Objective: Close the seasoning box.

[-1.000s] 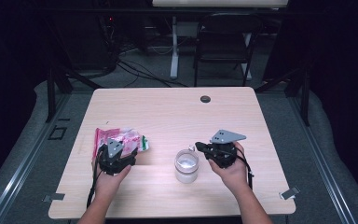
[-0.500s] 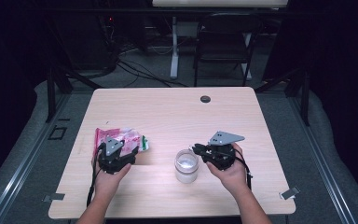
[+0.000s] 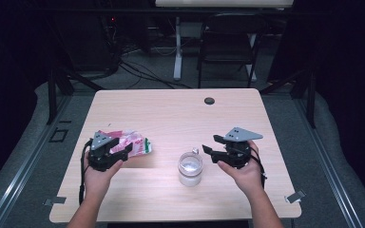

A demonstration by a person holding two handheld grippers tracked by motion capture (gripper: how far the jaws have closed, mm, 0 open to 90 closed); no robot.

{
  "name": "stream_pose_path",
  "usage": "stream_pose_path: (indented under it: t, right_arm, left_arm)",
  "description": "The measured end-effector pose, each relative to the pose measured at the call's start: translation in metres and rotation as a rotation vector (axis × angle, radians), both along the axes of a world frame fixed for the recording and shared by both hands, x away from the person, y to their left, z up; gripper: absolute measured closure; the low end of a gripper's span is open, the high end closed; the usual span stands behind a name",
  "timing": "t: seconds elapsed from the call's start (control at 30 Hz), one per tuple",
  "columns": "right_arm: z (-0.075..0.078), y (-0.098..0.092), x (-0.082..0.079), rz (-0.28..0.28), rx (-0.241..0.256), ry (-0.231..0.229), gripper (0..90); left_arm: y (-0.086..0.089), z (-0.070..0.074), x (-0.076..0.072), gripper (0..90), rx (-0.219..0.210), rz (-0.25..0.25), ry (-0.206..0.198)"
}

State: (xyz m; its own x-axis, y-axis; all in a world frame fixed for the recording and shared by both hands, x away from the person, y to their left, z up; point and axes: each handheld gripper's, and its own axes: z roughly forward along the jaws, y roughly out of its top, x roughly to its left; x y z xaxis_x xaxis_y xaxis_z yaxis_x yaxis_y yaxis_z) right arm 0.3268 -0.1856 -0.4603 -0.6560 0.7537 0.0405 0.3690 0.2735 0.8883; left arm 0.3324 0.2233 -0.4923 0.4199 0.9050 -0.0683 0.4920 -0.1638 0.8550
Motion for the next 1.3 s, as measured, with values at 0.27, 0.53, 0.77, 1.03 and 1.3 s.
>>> stream_pose_path:
  t: [0.27, 0.53, 0.77, 1.03, 1.3]
  right_arm:
    - [0.011, -0.024, 0.000, -0.061, 0.044, 0.006, 40.8]
    - [0.019, -0.038, -0.006, -0.153, 0.034, -0.051, 38.2]
    - [-0.004, -0.082, -0.026, -0.271, 0.036, -0.038, 38.2]
    - [-0.040, -0.140, -0.051, -0.413, -0.012, 0.046, 38.2]
    - [-0.066, -0.180, -0.064, -0.542, 0.087, 0.101, 40.1]
  left_arm:
    - [0.038, 0.004, -0.010, 40.5, 0.019, 0.034, -0.026]
    - [0.090, -0.001, -0.026, 40.9, -0.009, 0.124, -0.031]
    - [0.136, -0.018, -0.043, 42.1, -0.057, 0.199, 0.002]
    - [0.175, -0.046, -0.058, 42.4, -0.039, 0.271, 0.054]
    - [0.188, -0.075, -0.065, 41.9, -0.030, 0.303, 0.055]
